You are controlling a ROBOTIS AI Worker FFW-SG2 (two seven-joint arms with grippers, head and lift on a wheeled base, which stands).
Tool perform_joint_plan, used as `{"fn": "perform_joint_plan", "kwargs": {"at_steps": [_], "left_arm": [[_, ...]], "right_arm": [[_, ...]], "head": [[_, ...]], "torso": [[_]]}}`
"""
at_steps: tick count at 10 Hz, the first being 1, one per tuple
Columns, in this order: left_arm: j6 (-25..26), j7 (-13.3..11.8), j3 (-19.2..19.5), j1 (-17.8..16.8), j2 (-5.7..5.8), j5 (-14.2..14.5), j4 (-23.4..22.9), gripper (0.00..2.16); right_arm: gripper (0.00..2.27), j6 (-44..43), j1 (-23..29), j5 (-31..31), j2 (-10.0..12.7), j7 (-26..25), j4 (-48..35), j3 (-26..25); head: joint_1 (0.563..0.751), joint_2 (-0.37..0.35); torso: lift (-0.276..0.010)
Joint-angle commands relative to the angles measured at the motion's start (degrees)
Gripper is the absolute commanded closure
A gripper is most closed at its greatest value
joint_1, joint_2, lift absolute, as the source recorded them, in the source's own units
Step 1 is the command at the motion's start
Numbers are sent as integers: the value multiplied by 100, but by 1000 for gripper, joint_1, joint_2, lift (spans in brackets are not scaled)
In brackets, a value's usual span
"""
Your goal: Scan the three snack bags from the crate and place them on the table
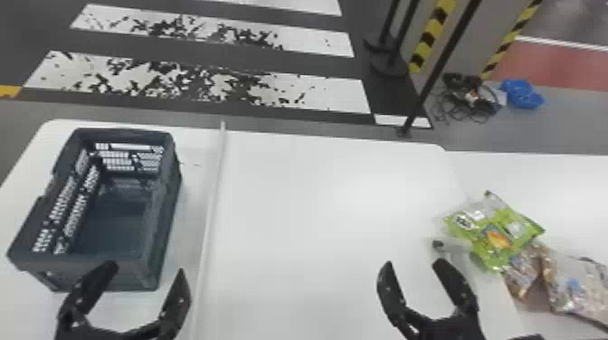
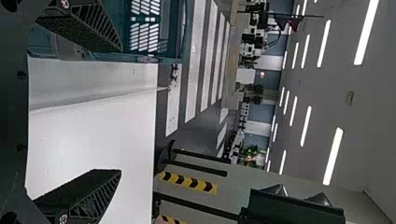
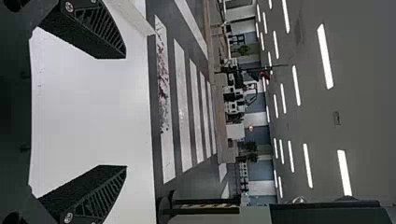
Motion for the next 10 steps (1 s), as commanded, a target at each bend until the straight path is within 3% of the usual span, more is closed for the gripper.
{"fn": "perform_joint_plan", "kwargs": {"at_steps": [1,10], "left_arm": [[-18,-25,0,-29,-2,0,64,73],[-194,-51,-18,-99,-2,44,125,73]], "right_arm": [[93,-2,0,8,18,-9,11,-1],[113,-38,17,-1,36,-26,-15,8]], "head": [[695,-175],[695,-174]], "torso": [[-37],[-37]]}}
